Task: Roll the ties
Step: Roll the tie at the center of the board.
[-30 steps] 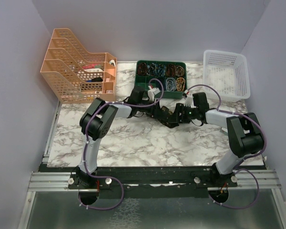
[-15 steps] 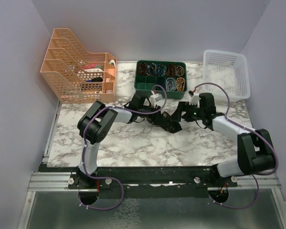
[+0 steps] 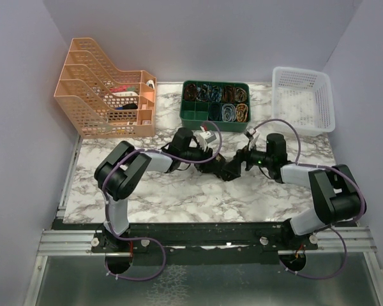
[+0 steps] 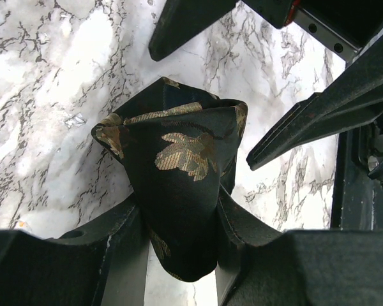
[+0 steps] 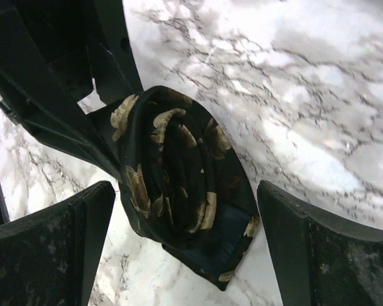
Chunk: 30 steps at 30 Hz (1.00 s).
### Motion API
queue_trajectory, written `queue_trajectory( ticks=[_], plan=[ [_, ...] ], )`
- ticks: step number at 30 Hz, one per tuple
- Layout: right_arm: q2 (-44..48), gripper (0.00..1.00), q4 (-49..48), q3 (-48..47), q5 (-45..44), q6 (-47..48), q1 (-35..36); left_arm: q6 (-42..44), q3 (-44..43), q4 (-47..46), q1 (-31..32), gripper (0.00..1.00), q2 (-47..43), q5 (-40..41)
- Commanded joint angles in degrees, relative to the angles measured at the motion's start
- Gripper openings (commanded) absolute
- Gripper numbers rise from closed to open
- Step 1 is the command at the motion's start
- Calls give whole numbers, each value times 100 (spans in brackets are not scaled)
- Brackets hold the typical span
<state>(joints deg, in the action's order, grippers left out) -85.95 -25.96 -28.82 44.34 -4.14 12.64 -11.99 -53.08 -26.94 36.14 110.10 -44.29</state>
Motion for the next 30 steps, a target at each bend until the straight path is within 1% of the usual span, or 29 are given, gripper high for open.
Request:
queue_trajectory(
  ticks=[1, 3, 6, 8, 11, 14, 18, 20, 22, 27, 30],
  plan=[
    [-319, 100, -708, -220, 710, 559, -16, 339, 170, -162, 88, 0, -297, 365],
    [-502, 100, -422, -458, 868, 725, -17, 388, 245, -170, 107, 0, -364, 498],
    [-907, 100, -21, -810, 1385, 877, -16, 420, 335, -171, 133, 0, -455, 744],
    [-1146, 100, 148, -958, 1423, 787, -18, 461, 391, -171, 184, 0, -523, 954],
    [-1343, 99, 318, -1064, 1605, 850, -19, 517, 475, -180, 262, 0, -626, 1339],
    [-1414, 99, 219, -1024, 1743, 893, -16, 574, 553, -198, 339, 0, -743, 1590],
    [-1717, 98, 513, -1234, 2088, 1041, -16, 653, 662, -215, 438, 0, -924, 1821],
    [-1856, 96, 538, -1302, 2129, 1046, -15, 665, 691, -228, 473, 0, -970, 1884],
    [-1894, 92, 524, -1327, 2205, 1025, -16, 687, 713, -245, 503, 0, -982, 1976],
    [-1892, 89, 340, -1325, 2585, 918, -8, 699, 738, -330, 581, 0, -973, 2078],
    [-2005, 83, 323, -1371, 2849, 924, 8, 685, 784, -417, 613, 0, -980, 2134]
  ],
)
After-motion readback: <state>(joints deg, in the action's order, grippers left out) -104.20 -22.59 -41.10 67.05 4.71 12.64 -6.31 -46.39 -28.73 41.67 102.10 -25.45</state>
